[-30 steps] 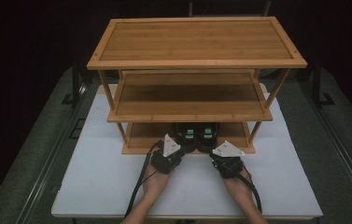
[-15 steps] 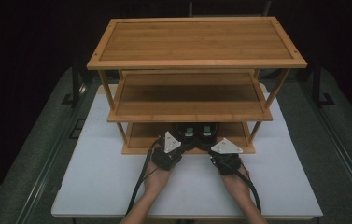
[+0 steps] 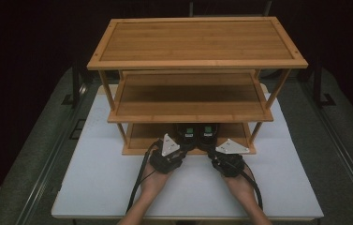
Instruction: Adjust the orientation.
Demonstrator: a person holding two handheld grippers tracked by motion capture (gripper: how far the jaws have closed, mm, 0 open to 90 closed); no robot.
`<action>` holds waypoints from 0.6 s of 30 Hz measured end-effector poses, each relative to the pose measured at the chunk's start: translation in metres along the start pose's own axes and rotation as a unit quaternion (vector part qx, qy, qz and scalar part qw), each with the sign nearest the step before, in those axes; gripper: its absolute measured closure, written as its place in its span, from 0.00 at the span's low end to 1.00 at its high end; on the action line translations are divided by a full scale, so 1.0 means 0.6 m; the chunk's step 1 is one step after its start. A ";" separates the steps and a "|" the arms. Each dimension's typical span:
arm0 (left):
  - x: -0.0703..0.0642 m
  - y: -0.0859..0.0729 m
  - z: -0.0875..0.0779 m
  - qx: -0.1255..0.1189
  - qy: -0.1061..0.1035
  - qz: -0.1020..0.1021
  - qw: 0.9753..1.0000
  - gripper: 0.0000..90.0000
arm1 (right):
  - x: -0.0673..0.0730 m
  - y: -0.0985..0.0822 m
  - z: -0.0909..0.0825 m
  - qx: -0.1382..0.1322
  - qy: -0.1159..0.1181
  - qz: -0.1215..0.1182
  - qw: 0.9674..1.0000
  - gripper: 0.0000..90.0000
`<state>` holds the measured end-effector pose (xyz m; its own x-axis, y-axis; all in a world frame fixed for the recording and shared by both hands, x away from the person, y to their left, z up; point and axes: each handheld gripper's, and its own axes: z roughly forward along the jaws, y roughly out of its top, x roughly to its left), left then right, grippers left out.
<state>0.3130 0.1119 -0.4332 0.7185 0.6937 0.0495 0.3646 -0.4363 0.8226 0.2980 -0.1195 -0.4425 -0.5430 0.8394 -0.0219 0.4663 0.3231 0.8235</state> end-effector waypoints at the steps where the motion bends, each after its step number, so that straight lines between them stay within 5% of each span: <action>1: 0.000 0.000 0.000 0.000 -0.004 -0.003 1.000 0.76 | 0.000 0.000 0.000 0.000 0.000 0.000 1.000 0.84; 18: -0.004 -0.005 -0.016 -0.004 -0.033 -0.009 0.999 0.61 | -0.025 -0.016 -0.030 0.013 0.051 0.010 0.999 0.60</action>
<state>0.3046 0.1172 -0.4305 0.7495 0.6620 -0.0018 0.3728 -0.4197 0.8276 0.2893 -0.1430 -0.4399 -0.6018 0.7969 0.0534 0.4946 0.3193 0.8084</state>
